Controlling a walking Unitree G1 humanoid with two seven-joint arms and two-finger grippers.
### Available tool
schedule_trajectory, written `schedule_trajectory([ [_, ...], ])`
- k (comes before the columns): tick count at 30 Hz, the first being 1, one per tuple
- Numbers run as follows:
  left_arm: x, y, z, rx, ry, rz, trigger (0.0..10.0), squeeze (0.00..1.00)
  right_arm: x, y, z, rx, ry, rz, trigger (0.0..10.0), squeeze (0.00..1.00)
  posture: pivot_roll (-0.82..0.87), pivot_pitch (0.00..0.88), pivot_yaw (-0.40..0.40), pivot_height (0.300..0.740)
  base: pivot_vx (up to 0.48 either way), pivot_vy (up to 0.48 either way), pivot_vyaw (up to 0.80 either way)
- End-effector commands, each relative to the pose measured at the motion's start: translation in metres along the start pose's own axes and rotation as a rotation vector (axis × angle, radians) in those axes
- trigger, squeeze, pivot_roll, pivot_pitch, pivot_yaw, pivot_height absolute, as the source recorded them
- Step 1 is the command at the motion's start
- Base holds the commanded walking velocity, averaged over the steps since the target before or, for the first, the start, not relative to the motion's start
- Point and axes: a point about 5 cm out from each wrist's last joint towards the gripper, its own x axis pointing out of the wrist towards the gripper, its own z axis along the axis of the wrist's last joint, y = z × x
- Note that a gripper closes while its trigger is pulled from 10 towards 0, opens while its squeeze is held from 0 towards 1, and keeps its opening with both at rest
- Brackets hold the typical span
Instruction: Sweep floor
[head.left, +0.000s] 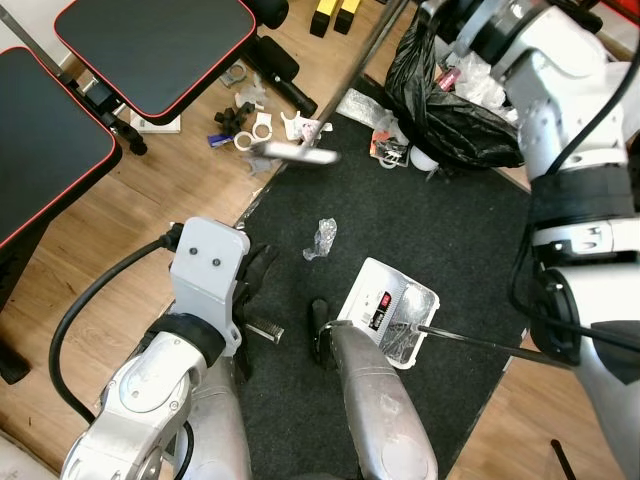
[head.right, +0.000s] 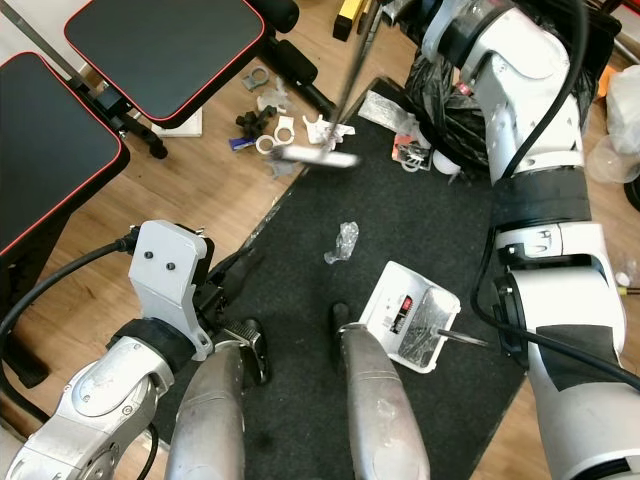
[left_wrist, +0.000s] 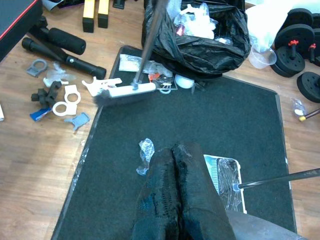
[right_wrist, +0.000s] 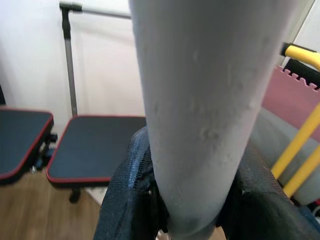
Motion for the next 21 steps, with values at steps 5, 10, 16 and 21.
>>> schedule_trajectory([
  [5,-0.003,-0.003,-0.005,-0.015,0.024,-0.012,10.0,0.0,-0.013,0.027,-0.028,0.087,0.092,0.125,10.0,0.0,-0.14,0.48,-0.182,0.74,0.0,0.0,0.0],
  [10,-0.002,-0.003,-0.005,-0.016,0.023,-0.012,10.0,0.0,-0.021,0.033,-0.034,0.12,0.14,0.182,10.0,0.0,-0.14,0.479,-0.182,0.74,0.0,0.0,0.0],
  [16,-0.001,-0.003,-0.005,-0.017,0.021,-0.01,10.0,0.0,-0.036,0.041,-0.036,0.165,0.232,0.325,10.0,0.0,-0.15,0.474,-0.187,0.74,0.0,0.0,0.0],
  [21,-0.001,-0.003,-0.005,-0.017,0.02,-0.009,10.0,0.0,-0.047,0.045,-0.031,0.208,0.295,0.428,10.0,0.0,-0.16,0.471,-0.188,0.74,0.0,0.0,0.0],
])
